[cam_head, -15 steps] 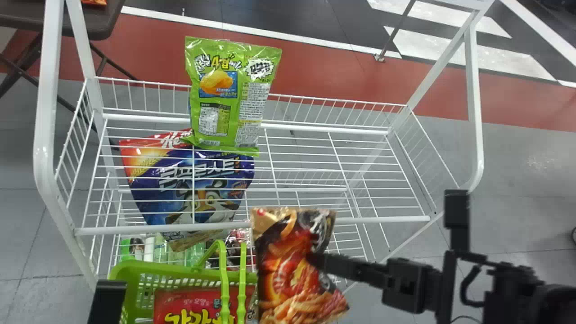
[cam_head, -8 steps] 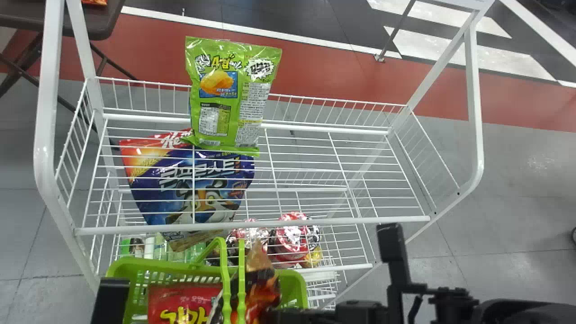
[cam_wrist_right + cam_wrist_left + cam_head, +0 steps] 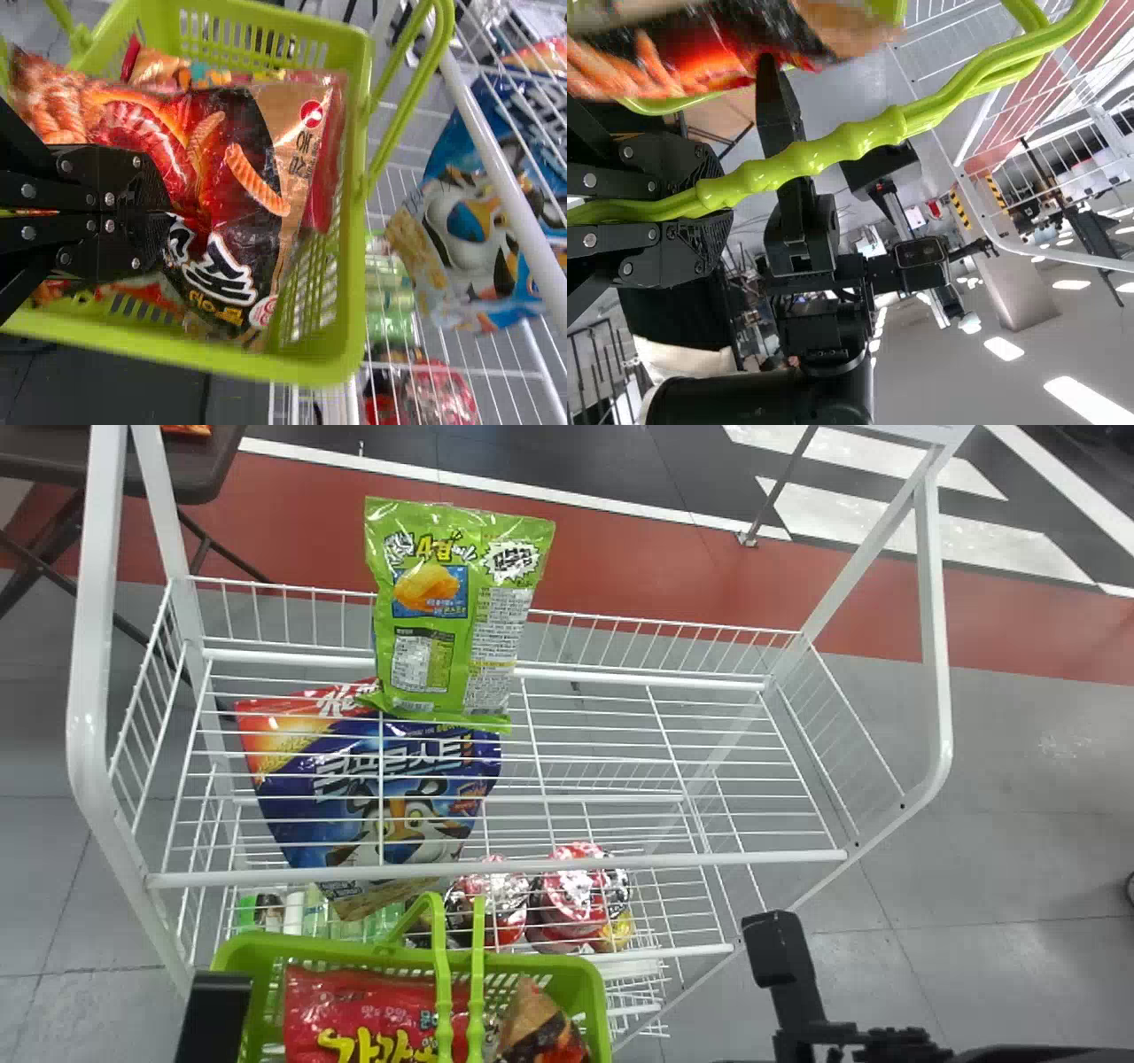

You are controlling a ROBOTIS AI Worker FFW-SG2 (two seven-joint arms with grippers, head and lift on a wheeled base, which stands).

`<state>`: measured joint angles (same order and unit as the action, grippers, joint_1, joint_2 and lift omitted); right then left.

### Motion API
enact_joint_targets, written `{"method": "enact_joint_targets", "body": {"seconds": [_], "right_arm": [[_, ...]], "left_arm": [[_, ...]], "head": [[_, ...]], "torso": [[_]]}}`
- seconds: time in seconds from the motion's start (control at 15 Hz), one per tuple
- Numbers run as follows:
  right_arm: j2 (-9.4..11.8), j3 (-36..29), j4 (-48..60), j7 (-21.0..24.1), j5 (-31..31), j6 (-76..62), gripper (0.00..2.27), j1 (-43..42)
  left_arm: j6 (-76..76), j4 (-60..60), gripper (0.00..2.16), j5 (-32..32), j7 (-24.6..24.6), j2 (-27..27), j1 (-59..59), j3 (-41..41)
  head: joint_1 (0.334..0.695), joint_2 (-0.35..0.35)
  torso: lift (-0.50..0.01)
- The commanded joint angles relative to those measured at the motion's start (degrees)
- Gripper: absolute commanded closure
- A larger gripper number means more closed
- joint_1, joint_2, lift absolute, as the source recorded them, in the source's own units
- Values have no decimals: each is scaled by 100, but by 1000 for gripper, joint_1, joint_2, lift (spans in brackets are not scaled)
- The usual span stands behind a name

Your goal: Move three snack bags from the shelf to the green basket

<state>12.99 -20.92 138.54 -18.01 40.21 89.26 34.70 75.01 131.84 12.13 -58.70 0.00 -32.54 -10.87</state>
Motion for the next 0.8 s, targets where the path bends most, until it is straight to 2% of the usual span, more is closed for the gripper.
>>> {"method": "enact_joint_targets", "body": {"seconds": [0.0,0.07,0.2,0.33,0.4,0.47,0.53,0.6,0.73], "right_arm": [[-7,-149,279,-10,22,82,188,19],[-7,-202,446,-80,75,82,-1,28],[-42,-307,788,-546,84,82,22,54],[-68,-360,894,-1258,-22,82,60,151],[-112,-334,823,-1565,-215,-457,63,230],[-112,-193,639,-1917,-497,-2461,73,318],[-112,-61,604,-2066,-804,-3867,87,397],[-112,-35,621,-2066,-857,-4412,87,423],[-182,-35,665,-1662,-874,-4939,87,494]], "left_arm": [[1,0,1754,0,-1,-15,11,-12],[1,0,1754,0,-1,-15,11,-12],[1,0,1754,0,-1,-15,11,-12],[-17,0,1754,0,-9,-15,11,-12],[-34,0,1754,0,-18,-15,11,-12],[-52,-9,1754,0,-9,-15,11,-12],[-52,-9,1754,9,-18,-15,11,-12],[-52,-18,1754,9,-18,-15,11,-20],[-69,-35,1754,9,-45,-15,2,-12]], "head": [[695,-350],[695,-350],[695,-350],[695,-350],[695,-350],[695,-350],[695,-350],[695,-350],[695,-350]], "torso": [[-43],[-43],[-43],[-43],[-43],[-43],[-43],[-43],[-43]]}}
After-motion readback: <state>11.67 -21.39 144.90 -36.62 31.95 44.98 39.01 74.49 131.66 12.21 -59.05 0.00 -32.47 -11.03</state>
